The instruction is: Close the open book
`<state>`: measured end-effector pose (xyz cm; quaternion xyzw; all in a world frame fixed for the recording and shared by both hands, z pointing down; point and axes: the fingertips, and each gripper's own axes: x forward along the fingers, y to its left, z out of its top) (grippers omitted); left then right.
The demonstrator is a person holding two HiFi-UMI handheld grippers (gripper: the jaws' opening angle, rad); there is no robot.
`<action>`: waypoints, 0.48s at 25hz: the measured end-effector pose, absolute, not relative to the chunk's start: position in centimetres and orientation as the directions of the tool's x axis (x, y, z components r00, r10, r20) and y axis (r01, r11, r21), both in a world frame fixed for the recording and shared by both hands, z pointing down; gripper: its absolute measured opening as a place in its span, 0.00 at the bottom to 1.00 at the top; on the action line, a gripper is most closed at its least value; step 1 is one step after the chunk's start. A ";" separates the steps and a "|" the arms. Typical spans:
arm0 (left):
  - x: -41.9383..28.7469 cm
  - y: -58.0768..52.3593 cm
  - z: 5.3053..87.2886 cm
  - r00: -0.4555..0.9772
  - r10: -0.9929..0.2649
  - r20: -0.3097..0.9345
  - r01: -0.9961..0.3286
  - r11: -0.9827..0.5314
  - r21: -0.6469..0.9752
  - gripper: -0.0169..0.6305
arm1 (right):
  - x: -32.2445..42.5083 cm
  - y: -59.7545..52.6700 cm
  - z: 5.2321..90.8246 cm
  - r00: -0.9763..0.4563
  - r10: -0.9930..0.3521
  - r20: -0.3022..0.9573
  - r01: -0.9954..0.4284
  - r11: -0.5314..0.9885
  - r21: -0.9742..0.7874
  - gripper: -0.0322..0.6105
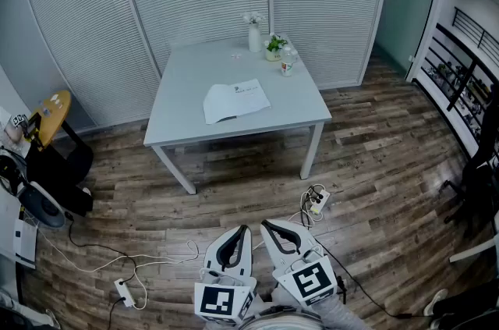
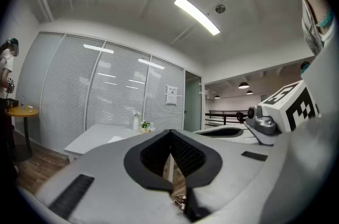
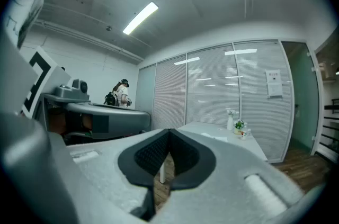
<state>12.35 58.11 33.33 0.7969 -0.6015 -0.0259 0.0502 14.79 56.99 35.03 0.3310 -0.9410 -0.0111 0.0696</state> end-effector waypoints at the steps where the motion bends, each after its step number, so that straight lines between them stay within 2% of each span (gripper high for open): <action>1: 12.5 58.0 33.3 0.273 -0.962 0.020 -0.957 -0.269 0.108 0.02 | 15.0 56.9 35.1 -0.772 -0.624 0.116 -0.622 0.781 0.062 0.05; 12: 15.3 57.0 34.3 0.265 -0.964 0.028 -0.957 -0.260 0.126 0.02 | 18.0 55.4 36.0 -0.778 -0.620 0.104 -0.621 0.783 0.023 0.05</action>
